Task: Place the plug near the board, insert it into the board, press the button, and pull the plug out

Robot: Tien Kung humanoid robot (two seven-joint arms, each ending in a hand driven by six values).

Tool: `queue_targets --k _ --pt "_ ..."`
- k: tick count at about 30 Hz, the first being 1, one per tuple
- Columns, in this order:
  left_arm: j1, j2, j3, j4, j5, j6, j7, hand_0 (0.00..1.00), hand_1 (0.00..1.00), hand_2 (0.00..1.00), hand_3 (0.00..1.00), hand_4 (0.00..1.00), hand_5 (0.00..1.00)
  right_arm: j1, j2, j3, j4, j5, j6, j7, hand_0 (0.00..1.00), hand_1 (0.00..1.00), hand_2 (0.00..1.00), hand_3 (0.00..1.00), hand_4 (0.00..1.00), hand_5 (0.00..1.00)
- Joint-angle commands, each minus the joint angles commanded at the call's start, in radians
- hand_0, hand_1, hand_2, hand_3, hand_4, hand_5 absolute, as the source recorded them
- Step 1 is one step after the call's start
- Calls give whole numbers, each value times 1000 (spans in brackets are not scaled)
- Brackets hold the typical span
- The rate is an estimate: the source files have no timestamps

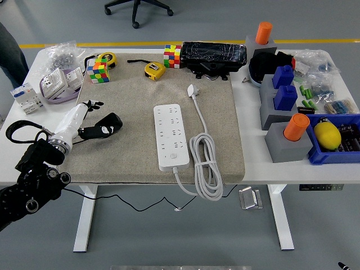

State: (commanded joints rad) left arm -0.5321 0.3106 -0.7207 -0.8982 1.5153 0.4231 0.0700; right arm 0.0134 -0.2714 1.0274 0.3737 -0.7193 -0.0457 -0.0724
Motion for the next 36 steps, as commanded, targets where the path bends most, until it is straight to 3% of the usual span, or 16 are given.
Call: queue_targets --k 1,7,8,13,14,19,20,22,30,36 --pt "-2 -1 3 3 -1 1 0 705 693 693 738 998 380 0 0 0 1 0 0 0 623 672 642 575 978 591" --pt "-28 -12 52 34 1 13 2 705 693 693 738 998 380 1 -4 -2 9 -3 -1 1 623 672 642 575 978 591" --pt "-32 -15 61 41 -3 20 -2 656 637 602 599 998 197 1 -4 -2 9 -3 -1 1 623 672 643 575 978 591" --pt "-46 -25 90 67 -16 55 -22 656 637 602 599 998 197 3 -2 -3 9 -4 -1 1 623 672 643 575 978 591" --pt "-48 -26 94 70 -22 61 -27 517 507 558 553 898 47 2 -1 -2 9 -4 -1 2 623 671 642 574 978 592" --pt "-57 -31 116 86 -52 90 -69 517 507 558 553 898 47 0 -1 3 9 -8 0 1 623 671 642 574 978 592" --pt "-58 -32 119 88 -53 93 -73 475 491 540 551 840 2 -1 -1 4 10 -9 -1 1 623 671 642 573 976 591" --pt "-57 -33 119 87 -53 97 -79 475 491 540 551 840 2 -2 -1 5 10 -10 -1 1 623 671 642 573 976 591" --pt "-57 -32 122 75 -39 98 -73 456 477 530 549 800 2 -5 0 11 11 -11 -2 2 622 671 642 573 975 590" --pt "-52 -24 118 33 -62 111 -122 425 462 513 540 761 2 -7 1 16 12 -13 -4 5 622 671 642 573 976 590"
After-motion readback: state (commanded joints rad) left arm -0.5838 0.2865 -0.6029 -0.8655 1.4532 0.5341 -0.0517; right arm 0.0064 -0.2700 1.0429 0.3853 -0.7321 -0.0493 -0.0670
